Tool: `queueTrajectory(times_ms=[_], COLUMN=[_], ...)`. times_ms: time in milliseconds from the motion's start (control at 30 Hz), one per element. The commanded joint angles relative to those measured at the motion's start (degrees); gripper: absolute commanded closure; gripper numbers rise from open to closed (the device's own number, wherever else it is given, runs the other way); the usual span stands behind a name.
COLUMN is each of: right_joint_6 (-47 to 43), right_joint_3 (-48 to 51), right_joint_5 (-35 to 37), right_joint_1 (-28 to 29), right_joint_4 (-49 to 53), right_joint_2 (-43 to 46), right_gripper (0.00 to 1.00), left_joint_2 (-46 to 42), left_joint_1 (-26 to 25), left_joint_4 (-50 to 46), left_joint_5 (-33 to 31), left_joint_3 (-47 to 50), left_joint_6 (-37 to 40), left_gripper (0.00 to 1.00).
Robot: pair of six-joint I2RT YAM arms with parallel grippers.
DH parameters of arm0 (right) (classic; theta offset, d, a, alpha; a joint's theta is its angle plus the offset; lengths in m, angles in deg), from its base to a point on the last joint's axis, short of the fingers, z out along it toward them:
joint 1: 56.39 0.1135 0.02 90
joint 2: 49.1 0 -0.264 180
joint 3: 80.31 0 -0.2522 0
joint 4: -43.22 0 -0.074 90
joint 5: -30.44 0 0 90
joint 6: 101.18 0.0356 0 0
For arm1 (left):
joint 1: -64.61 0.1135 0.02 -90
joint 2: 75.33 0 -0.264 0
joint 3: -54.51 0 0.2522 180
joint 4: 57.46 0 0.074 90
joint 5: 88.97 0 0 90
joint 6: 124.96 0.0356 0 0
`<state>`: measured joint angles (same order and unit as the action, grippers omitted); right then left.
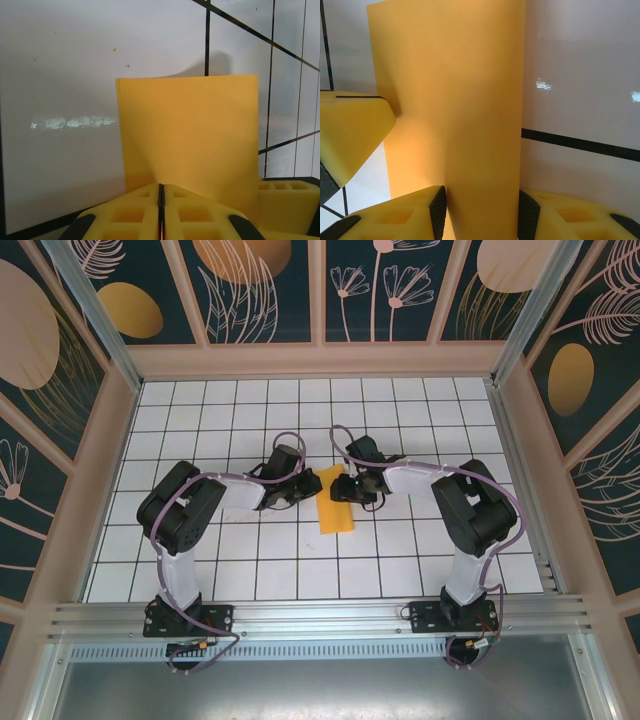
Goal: Fold a paper plane with a square sheet of paper (pick it up from the middle)
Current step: Hold the square sheet of paper at the center of the table.
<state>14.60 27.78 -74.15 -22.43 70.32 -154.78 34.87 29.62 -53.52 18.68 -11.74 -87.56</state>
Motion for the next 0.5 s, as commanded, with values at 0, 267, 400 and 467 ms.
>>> queueTrajectory(times_ms=[0, 267, 400, 467], right_joint_6=[-2.49, -2.23, -2.06, -1.83], right_joint_3=[3.86, 3.38, 2.55, 2.28], right_joint_5=[7.22, 6.86, 5.78, 4.56], right_joint_1=[0.21, 0.19, -0.07, -0.55], right_joint_4=[-1.11, -0.67, -0.16, -0.03], right_joint_2=[-11.29, -9.56, -7.29, -5.32], right_gripper=[0.52, 0.52, 0.50, 0.48], left_joint_2=[0.99, 1.87, 2.38, 2.79], left_joint_1=[-0.61, -0.82, -0.87, -0.88], left_joint_4=[-1.59, -6.11, -6.98, -7.46], left_joint_5=[0.45, -2.92, -4.00, -4.35], left_joint_3=[-1.74, -1.59, -0.73, -0.53], left_joint_6=[1.30, 2.39, 2.56, 2.72], left_gripper=[0.89, 0.91, 0.91, 0.91])
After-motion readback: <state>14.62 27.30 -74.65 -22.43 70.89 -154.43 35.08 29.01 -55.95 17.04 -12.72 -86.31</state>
